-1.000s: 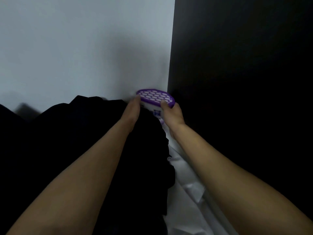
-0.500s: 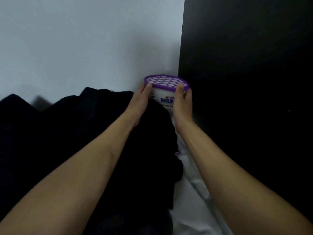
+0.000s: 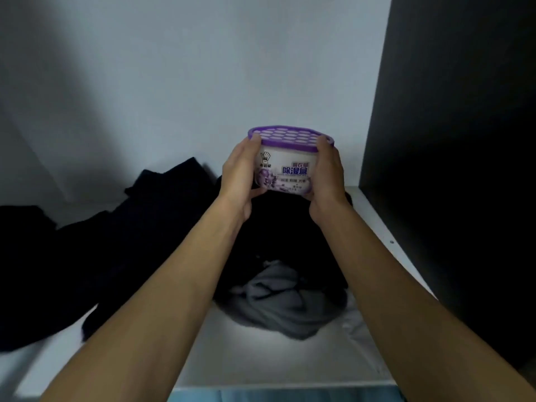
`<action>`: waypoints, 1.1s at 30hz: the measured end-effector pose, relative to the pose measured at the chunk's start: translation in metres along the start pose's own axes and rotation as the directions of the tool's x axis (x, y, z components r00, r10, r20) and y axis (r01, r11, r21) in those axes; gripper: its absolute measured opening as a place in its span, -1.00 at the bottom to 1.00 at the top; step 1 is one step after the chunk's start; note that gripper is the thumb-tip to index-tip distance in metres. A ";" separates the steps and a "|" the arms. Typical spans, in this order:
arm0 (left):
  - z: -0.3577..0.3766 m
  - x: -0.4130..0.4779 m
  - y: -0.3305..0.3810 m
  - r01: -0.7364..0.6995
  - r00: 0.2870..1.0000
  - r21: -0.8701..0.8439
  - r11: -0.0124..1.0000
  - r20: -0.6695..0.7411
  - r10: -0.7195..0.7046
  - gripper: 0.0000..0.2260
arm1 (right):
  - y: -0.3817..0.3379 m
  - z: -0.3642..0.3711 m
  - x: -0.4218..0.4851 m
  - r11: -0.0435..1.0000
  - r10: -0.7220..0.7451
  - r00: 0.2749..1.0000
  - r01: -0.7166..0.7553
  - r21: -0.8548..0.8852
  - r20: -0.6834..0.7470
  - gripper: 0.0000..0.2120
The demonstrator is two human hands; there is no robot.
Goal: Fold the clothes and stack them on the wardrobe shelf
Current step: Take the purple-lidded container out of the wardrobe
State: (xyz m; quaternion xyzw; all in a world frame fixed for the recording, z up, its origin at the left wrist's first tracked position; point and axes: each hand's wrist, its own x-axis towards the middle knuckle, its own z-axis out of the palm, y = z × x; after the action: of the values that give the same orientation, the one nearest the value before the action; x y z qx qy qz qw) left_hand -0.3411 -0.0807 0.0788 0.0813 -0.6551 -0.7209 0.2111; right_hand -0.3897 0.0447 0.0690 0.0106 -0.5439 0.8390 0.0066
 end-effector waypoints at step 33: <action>-0.484 -0.790 0.009 -0.068 0.136 -0.155 0.986 -0.980 -0.144 -0.58 | 0.242 0.189 -0.796 0.656 0.710 0.003 -0.367 -0.659 0.705 -0.78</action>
State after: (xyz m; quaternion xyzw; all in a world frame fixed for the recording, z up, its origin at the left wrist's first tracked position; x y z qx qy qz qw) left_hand 0.5601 -0.1973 -0.0999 0.5342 -0.2920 -0.5450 0.5765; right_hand 0.4028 -0.2261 -0.0951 0.2898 -0.5068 0.4989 -0.6405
